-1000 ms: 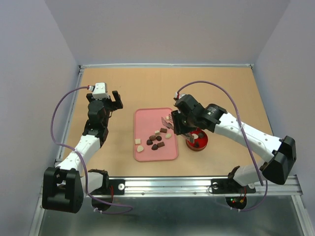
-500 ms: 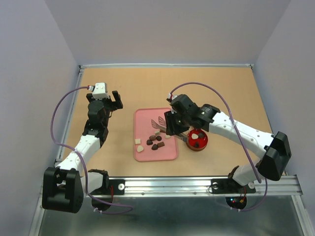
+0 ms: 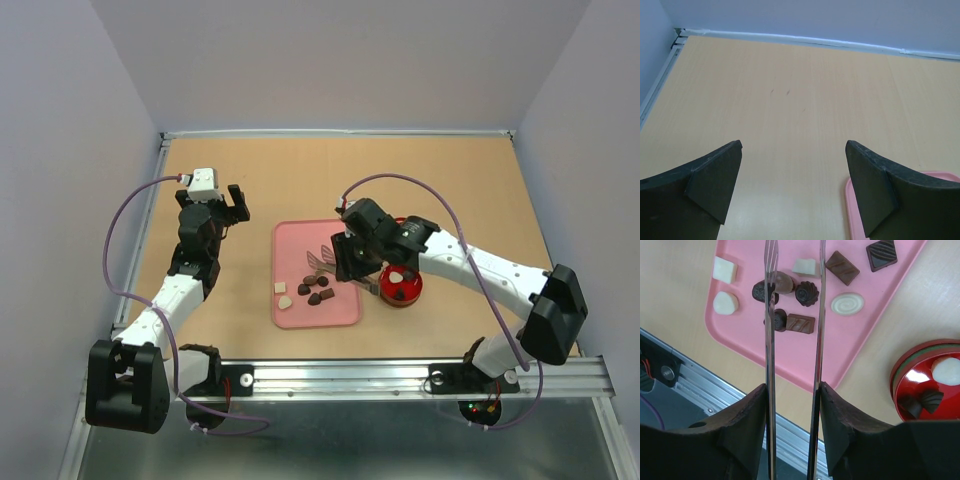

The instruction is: Pack the chocolate

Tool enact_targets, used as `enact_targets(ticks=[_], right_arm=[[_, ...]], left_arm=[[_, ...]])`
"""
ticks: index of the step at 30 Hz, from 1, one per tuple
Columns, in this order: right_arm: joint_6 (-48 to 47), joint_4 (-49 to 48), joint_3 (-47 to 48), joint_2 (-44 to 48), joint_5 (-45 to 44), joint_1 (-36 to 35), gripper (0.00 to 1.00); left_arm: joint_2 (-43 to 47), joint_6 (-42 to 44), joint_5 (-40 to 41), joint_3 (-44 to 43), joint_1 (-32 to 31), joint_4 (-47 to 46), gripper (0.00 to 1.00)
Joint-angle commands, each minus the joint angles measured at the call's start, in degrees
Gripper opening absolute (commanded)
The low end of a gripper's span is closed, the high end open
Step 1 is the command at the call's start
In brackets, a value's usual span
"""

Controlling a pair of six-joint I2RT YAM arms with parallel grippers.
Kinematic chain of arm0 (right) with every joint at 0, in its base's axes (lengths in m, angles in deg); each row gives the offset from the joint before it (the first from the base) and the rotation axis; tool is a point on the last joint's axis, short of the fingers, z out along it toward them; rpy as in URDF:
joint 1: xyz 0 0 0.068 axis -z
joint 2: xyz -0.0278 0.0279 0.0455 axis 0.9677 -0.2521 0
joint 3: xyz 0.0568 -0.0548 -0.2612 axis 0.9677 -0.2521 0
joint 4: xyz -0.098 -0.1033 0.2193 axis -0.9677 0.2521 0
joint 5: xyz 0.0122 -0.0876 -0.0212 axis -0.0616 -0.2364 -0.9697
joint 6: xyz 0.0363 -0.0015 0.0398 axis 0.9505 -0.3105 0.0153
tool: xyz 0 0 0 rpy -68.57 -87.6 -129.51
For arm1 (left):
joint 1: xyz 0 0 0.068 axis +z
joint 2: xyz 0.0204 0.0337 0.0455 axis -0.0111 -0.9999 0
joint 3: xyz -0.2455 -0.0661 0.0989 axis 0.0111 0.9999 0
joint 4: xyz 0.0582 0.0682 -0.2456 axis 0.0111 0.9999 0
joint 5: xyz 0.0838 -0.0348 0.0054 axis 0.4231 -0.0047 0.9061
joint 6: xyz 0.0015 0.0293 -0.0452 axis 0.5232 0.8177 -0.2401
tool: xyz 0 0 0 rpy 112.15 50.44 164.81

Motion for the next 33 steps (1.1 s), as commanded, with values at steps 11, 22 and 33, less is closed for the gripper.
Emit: enact_targets(ticks=[11,22,33], right_arm=[[1.52,-1.95,-1.76,-0.85,-1.27,-1.6,0.49],[1.69,-1.07,-1.94,-1.64,-2.06,-2.04,0.49],[1.52,-0.01,-1.33,-2.09,-6.1,-2.39,0.31]], left_arm=[[0.91,-0.08,-0.46,-0.55,0.34,-2.38,0.96],[1.09,0.01,-0.29,-0.55,0.42,-2.2,0.96],[1.09,0.01,-0.02,-0.46,0.34,-2.29,0.96]])
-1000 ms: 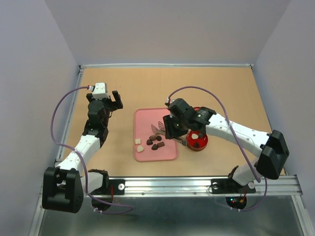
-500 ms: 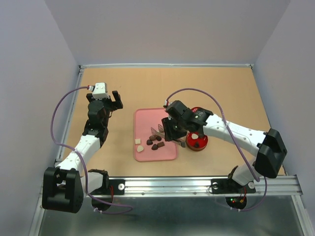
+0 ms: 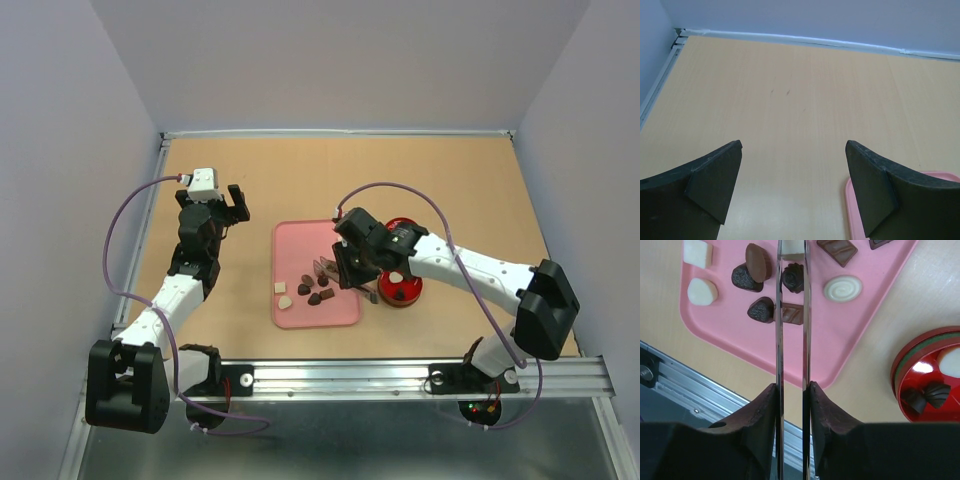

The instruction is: Pack the chocolate

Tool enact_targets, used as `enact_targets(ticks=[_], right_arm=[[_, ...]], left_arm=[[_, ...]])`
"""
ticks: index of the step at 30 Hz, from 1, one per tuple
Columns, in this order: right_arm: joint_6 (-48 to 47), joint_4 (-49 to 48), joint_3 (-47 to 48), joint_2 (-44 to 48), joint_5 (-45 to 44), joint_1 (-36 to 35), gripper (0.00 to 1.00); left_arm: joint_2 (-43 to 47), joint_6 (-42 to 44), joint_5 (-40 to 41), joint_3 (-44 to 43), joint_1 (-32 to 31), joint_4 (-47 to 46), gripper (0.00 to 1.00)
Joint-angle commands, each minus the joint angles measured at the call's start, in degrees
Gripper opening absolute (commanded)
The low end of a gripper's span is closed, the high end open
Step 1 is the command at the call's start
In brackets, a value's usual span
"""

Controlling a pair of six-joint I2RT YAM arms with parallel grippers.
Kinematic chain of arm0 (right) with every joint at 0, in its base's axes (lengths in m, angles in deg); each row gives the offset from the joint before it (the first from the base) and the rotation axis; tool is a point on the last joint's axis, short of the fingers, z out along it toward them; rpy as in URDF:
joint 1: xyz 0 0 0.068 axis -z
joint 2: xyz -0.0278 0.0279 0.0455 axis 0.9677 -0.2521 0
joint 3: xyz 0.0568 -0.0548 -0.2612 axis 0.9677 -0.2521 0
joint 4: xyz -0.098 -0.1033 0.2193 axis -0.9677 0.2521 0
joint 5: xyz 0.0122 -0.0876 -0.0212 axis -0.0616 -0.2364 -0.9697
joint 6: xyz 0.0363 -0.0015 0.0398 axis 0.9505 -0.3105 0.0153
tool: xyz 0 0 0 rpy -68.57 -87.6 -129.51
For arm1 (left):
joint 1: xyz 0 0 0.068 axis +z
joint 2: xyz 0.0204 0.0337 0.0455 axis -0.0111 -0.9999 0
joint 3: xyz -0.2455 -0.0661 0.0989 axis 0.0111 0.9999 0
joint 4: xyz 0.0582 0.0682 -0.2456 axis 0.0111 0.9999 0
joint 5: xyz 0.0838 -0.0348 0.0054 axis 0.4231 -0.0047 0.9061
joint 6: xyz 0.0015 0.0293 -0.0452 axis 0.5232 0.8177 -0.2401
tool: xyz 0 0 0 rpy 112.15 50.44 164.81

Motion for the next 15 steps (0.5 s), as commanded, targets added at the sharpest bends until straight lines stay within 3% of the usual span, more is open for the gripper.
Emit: enact_targets(ticks=[1,9,15], right_arm=[[0.21,-0.49,0.95,0.82,-3.15,-0.77,0.3],[0.29,-0.23,3.85,7.49,-10.0,-0.77,0.24],[1.87,5.21,4.73,12.5,-15.27,-0.68,0.24]], left_arm=[[1.09,-0.07,-0.02,-0.46,0.34,-2.23,0.96],[1.0,0.1,0.15,-0.46,0.34,-2.23,0.96],[1.0,0.1,-0.02,-0.55,0.34,-2.23,0.96]])
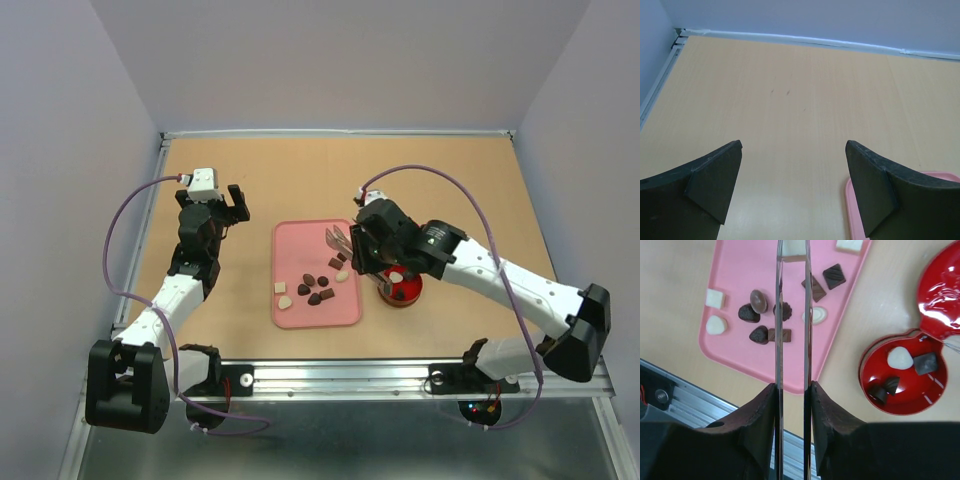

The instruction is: Pack the chocolate

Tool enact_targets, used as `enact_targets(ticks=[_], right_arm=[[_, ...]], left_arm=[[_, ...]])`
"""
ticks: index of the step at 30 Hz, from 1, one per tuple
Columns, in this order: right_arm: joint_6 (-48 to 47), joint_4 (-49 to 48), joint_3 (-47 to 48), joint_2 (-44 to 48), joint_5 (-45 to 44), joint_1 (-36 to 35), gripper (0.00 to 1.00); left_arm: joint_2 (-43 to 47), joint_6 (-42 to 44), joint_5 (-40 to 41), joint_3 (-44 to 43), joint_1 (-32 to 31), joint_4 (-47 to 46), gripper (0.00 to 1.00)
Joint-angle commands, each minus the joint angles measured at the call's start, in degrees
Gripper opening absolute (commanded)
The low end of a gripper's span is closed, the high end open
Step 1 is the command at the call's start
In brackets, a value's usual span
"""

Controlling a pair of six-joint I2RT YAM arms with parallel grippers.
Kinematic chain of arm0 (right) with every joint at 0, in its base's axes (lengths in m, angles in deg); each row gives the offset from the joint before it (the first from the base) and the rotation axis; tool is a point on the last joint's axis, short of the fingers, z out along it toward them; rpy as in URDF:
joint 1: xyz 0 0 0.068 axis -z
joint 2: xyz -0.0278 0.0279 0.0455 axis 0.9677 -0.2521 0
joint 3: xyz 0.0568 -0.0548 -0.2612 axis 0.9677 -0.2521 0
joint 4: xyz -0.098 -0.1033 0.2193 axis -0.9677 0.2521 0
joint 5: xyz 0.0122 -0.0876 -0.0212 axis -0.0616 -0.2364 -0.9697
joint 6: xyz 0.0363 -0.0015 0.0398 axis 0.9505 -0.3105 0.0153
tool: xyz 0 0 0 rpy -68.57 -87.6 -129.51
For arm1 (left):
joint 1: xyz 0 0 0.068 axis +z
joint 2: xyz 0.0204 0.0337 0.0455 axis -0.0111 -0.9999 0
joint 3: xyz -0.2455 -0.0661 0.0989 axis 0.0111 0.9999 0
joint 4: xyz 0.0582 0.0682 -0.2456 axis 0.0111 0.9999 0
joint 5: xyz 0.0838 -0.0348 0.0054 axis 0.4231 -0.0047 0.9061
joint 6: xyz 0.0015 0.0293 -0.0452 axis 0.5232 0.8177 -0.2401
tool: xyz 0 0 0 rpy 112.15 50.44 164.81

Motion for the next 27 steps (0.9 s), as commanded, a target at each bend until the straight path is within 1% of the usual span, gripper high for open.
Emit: enact_targets(ticks=[1,4,6,10,13,20,27], right_arm=[[2.59,5.58,2.74,4.23,-7.0,-0.49,0.24],[4.97,10.85,0.82,6.85,-9.46,-0.49,0.24],[7.96,13.42,-0.85,8.7,-10.17,-0.49,0.24],[14.8,22.45,-2.62,13.44,-11.66,-0.49,0.24],[17.63,27.47,-3.24,15.39,-12.11,-0.49,0.24],[21.76,32.32,-5.26,18.03,-11.93,-0.49,0.24],[22.38,32.77,-6.58,18.47,-12.02,-0.49,0.24]], left_arm=[[1.0,0.1,-0.05,-0.46,0.34,-2.12,0.96],[1.17,0.1,-0.05,-0.46,0.34,-2.12,0.96],[1.09,0.1,-0.05,-0.46,0.34,-2.12,0.96],[0.91,0.01,-0.13,-0.55,0.42,-2.2,0.96],[0.82,-0.07,-0.22,-0.55,0.34,-2.12,0.96],[0.91,-0.07,-0.4,-0.55,0.34,-2.12,0.96],[1.09,-0.25,-0.66,-0.55,0.34,-2.12,0.96]])
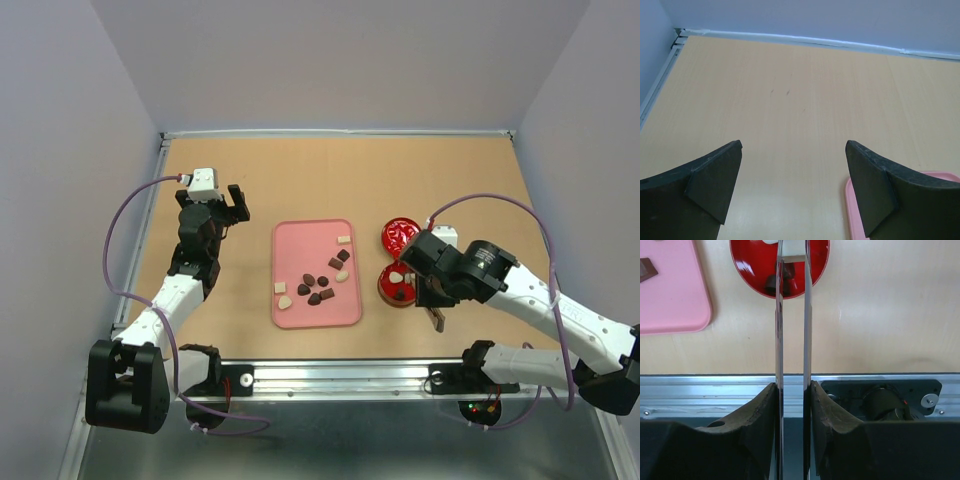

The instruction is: Pack the chocolate

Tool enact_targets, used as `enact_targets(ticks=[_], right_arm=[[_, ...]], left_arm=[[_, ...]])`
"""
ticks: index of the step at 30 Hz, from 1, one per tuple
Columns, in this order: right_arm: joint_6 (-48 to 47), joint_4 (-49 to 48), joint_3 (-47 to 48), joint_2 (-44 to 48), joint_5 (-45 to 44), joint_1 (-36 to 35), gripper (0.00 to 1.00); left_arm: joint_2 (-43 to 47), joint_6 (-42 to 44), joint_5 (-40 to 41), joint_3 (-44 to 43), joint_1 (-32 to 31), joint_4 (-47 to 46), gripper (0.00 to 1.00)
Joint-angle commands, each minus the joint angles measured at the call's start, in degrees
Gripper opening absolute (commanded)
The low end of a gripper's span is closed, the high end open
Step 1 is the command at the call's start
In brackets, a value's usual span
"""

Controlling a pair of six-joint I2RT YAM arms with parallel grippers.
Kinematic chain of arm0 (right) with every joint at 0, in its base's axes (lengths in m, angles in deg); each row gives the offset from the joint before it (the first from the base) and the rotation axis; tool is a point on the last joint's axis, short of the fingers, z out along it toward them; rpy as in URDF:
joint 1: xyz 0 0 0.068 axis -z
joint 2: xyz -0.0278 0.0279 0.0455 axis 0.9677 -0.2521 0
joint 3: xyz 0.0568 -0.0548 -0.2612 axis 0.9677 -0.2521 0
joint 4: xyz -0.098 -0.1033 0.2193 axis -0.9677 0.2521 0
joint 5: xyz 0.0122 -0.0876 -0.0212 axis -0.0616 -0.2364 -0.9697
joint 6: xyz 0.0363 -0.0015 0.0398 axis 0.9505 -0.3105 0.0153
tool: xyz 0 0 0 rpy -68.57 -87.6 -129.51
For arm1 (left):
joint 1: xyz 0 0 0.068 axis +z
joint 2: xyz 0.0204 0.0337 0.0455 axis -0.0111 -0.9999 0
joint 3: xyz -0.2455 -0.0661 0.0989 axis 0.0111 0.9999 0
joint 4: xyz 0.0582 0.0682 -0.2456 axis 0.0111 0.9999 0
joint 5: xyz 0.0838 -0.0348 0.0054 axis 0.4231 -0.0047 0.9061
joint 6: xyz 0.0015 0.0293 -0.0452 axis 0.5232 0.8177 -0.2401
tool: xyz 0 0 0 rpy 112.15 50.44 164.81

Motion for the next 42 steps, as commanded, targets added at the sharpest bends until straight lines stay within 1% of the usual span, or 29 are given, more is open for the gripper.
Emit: enact_targets(ticks=[1,4,6,7,8,13,17,25,30,35,40,42], right_arm=[[1.86,1.27,-0.52,0.9,-1.96,-0.49,0.24],[1.68,1.18,-0.53,0.55,-2.14,-0.49,0.25],[1.42,1.01,-0.52,0.46,-2.05,-0.49,0.29],[1.33,1.01,-0.61,0.46,-2.14,-0.49,0.33],[1.24,1.01,-0.7,0.37,-2.14,-0.49,0.35],[0.89,0.13,-1.05,0.46,-2.32,-0.49,0.43],[0.63,-0.75,-1.4,0.19,-1.88,-0.49,0.46],[-1.04,-2.77,0.09,0.19,-2.32,-0.49,0.46],[-5.77,-6.19,4.47,-2.7,-2.58,-0.49,0.46],[-12.71,-12.43,8.87,-7.1,-1.88,-0.49,0.45],[-17.56,-20.95,9.93,-12.8,2.95,-0.49,0.45],[-18.88,-22.45,9.85,-14.39,4.71,-0.49,0.45]], left_arm=[[1.0,-0.16,-0.62,-0.55,0.34,-2.2,0.96],[0.83,-0.25,-0.62,-0.55,0.34,-2.2,0.96],[1.0,-0.16,-0.62,-0.55,0.34,-2.12,0.96],[1.0,-0.16,-0.62,-0.55,0.34,-2.2,0.96],[1.0,-0.16,-0.62,-0.55,0.34,-2.2,0.96],[1.0,-0.16,-0.62,-0.55,0.42,-2.2,0.96],[1.0,-0.16,-0.62,-0.46,0.34,-2.12,0.96],[0.91,-0.25,-0.53,-0.46,0.34,-2.12,0.96],[0.82,0.01,-0.26,-0.55,0.42,-2.12,0.96],[0.82,0.1,0.0,-0.55,0.34,-2.03,0.96],[0.74,0.19,0.26,-0.55,0.34,-2.03,0.96],[0.47,0.19,0.26,-0.64,0.34,-1.94,0.96]])
